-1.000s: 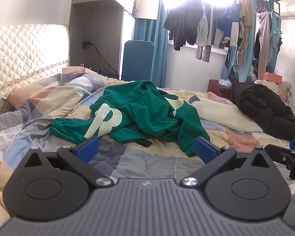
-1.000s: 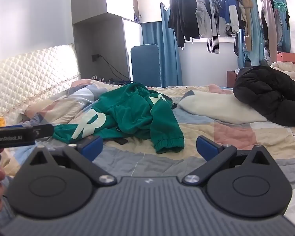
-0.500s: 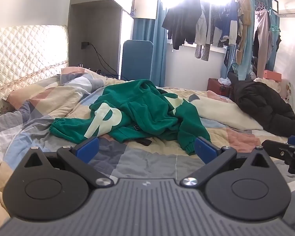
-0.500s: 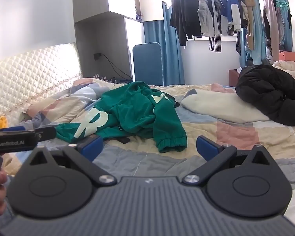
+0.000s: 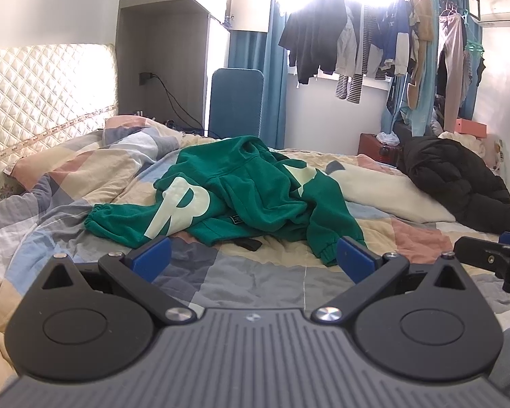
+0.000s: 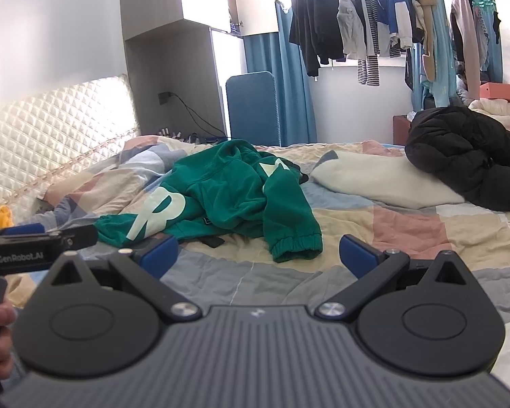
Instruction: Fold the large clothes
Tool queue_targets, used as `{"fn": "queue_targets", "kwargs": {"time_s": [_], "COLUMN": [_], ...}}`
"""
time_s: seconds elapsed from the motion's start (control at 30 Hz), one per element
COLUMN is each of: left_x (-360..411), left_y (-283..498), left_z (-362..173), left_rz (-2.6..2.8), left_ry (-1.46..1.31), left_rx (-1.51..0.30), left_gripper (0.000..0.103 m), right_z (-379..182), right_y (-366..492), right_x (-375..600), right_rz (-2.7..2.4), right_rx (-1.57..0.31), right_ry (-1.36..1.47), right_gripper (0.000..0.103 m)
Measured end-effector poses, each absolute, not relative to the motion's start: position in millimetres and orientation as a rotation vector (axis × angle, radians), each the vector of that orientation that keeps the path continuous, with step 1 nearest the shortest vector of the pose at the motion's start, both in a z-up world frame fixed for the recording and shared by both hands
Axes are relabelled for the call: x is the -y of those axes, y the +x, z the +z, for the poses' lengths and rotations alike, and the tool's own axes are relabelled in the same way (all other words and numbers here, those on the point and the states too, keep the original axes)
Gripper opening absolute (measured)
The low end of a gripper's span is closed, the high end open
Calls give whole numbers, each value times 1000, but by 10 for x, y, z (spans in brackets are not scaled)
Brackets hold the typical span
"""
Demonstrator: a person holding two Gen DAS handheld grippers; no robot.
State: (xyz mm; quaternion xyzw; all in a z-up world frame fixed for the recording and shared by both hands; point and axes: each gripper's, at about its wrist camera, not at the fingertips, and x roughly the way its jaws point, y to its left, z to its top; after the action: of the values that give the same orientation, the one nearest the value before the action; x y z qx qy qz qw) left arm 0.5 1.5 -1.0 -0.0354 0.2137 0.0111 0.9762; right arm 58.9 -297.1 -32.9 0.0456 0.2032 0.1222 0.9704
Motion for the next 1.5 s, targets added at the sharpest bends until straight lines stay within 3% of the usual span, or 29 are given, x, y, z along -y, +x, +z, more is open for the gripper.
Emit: {"fn": "queue_targets", "kwargs": {"time_s": [1.5], "left_x": [-51], "left_y": [-15], "left_z": [-32], "left_rz": [43], "left_ry": [-82], "left_rx": [-430], "left_gripper": [103], "right_z": [-343], "right_y": [643], "right_x": [2886], "right_rz": [323], "right_rx": [-453], "right_ry": [84], "right_gripper": [103]}}
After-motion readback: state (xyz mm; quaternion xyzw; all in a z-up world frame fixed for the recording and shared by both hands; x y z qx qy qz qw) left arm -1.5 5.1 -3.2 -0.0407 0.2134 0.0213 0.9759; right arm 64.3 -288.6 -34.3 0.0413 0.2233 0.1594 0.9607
